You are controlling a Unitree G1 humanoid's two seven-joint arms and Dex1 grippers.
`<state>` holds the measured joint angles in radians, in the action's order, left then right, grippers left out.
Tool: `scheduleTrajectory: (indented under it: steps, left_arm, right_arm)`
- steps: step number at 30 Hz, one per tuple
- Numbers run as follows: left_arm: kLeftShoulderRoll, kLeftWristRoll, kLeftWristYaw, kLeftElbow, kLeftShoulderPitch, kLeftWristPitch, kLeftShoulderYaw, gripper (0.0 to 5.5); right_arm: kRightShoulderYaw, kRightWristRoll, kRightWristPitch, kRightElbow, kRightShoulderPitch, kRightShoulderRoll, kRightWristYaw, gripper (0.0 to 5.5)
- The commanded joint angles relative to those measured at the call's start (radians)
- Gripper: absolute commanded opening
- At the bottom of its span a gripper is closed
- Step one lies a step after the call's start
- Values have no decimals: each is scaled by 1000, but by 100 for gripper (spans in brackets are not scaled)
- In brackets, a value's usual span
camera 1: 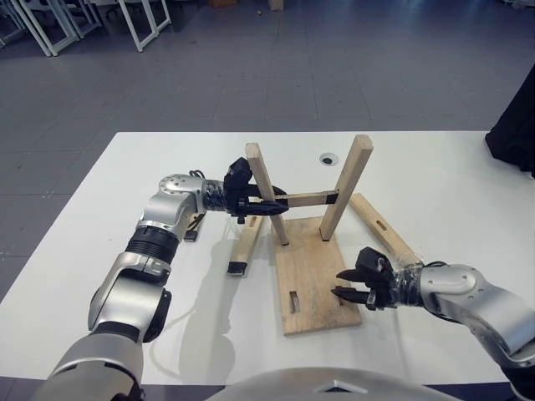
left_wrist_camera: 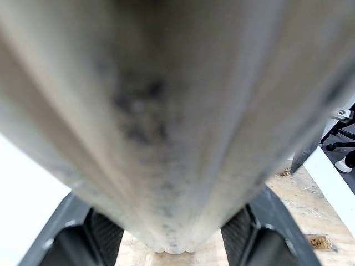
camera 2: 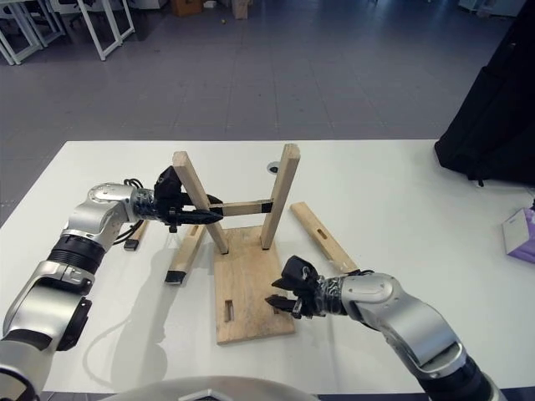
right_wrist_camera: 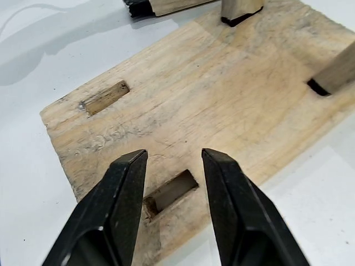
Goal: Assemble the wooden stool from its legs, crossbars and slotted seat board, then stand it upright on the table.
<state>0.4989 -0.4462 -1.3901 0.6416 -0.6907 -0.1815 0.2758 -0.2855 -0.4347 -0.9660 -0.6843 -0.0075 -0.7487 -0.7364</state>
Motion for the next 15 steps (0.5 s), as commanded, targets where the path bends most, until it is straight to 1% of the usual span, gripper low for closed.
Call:
scheduleTrajectory:
  steps: [1, 2, 3, 5, 7, 8, 11, 13, 14, 15]
  left_arm:
    - [-12, 117, 10, 83, -16, 33, 20, 202]
    - [-17, 119, 9, 99, -34, 38, 13, 202]
    - [-21, 120, 9, 112, -50, 41, 6, 231]
    - [-20, 129, -2, 133, -79, 46, -13, 258]
    - [-7, 147, -28, 129, -93, 45, -26, 300]
    - [4, 159, -50, 125, -98, 43, -24, 308]
    - [91, 208, -139, 61, -71, 15, 4, 357]
    - [215, 251, -204, -27, -15, -34, 73, 381]
    - [270, 245, -218, -71, 16, -73, 83, 398]
    - [306, 233, -223, -112, 47, -112, 66, 422]
  right_arm:
    - [-27, 18, 20, 34, -18, 11, 11, 181]
    - [-27, 21, 26, 45, -20, 15, 16, 181]
    - [-28, 23, 29, 51, -21, 18, 20, 175]
    - [-33, 27, 38, 64, -21, 23, 26, 175]
    - [-39, 32, 45, 71, -17, 28, 32, 175]
    - [-41, 35, 47, 71, -10, 33, 40, 175]
    - [-53, 46, 60, 88, -7, 45, 51, 175]
    - [-54, 52, 66, 84, 10, 56, 68, 175]
    - [-54, 55, 68, 76, 23, 64, 82, 175]
    - [-54, 55, 67, 69, 32, 69, 93, 175]
